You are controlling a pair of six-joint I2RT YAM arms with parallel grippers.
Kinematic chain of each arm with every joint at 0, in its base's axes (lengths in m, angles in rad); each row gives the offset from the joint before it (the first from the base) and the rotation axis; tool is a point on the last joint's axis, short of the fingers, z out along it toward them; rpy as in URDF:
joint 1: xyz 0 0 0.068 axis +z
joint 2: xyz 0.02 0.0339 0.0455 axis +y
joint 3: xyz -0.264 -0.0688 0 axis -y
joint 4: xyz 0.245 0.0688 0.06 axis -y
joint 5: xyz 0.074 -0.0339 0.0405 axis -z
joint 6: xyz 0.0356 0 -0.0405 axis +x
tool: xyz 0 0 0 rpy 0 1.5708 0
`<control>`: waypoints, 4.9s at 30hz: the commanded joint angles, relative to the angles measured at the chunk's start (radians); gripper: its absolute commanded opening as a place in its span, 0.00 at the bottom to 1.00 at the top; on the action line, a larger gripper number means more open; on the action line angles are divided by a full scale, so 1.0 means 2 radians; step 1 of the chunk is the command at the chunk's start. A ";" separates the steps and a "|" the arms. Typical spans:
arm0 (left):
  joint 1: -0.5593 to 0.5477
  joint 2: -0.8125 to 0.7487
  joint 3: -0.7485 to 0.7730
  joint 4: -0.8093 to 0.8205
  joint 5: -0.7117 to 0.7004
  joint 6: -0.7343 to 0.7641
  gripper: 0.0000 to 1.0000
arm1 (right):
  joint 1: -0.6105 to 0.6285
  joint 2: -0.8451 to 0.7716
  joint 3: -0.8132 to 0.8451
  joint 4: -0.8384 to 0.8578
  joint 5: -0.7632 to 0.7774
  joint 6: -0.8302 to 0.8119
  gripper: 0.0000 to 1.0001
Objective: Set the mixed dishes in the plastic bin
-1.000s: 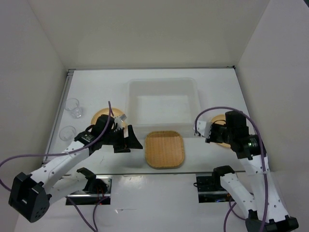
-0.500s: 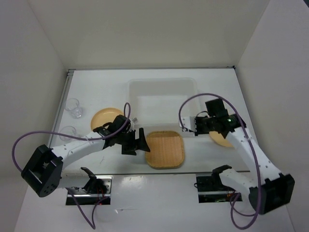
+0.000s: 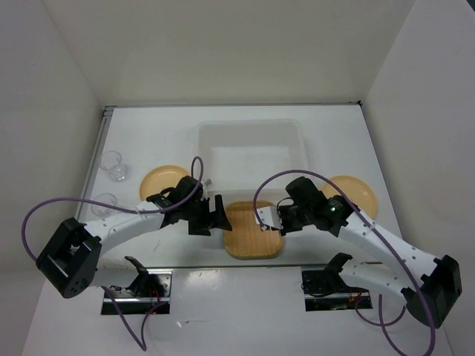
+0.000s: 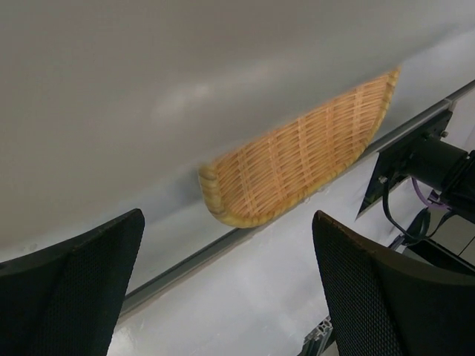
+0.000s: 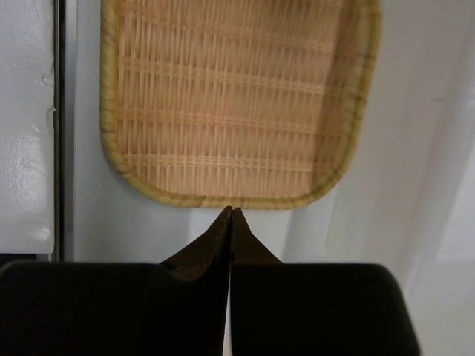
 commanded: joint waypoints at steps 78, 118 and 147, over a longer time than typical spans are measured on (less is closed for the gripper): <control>-0.037 0.083 0.011 0.060 0.009 0.003 1.00 | 0.006 0.202 -0.043 0.090 0.086 0.008 0.00; -0.051 0.117 0.038 0.095 0.085 0.021 0.13 | 0.006 0.201 -0.037 0.113 0.076 0.018 0.00; 0.062 0.210 0.435 0.023 0.074 -0.008 0.00 | -0.173 -0.265 -0.003 0.168 0.369 0.387 0.98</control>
